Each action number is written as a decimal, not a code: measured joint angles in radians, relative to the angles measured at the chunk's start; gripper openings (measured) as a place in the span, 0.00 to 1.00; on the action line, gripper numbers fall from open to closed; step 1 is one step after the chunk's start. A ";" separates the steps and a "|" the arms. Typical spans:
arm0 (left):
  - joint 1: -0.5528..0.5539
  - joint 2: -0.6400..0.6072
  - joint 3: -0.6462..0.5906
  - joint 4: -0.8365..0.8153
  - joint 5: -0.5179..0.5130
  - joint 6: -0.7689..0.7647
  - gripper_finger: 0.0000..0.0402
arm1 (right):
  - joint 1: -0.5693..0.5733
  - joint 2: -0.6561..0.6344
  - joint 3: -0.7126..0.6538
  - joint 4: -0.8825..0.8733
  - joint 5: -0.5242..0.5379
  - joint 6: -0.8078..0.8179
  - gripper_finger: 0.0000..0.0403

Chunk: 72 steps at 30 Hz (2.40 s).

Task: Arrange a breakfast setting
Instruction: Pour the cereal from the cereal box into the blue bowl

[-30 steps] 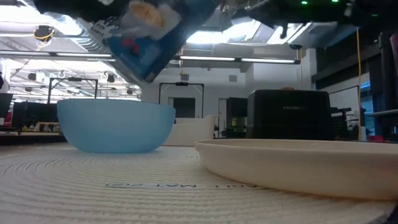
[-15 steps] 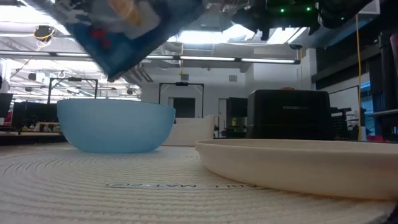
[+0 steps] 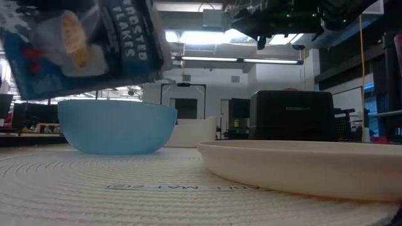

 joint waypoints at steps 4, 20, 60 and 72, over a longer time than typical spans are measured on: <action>-0.025 0.040 0.052 0.014 -0.001 0.038 0.11 | 0.040 0.000 0.000 -0.017 0.032 -0.032 0.06; -0.271 0.240 0.108 0.006 -0.011 0.102 0.11 | 0.062 0.000 0.000 -0.024 0.117 0.008 0.06; -0.666 0.154 0.107 0.006 -0.287 0.083 0.11 | 0.062 -0.001 0.000 -0.145 0.258 0.058 0.06; -0.773 0.137 0.082 0.012 -0.382 0.088 0.11 | 0.062 -0.001 0.000 -0.157 0.301 0.058 0.06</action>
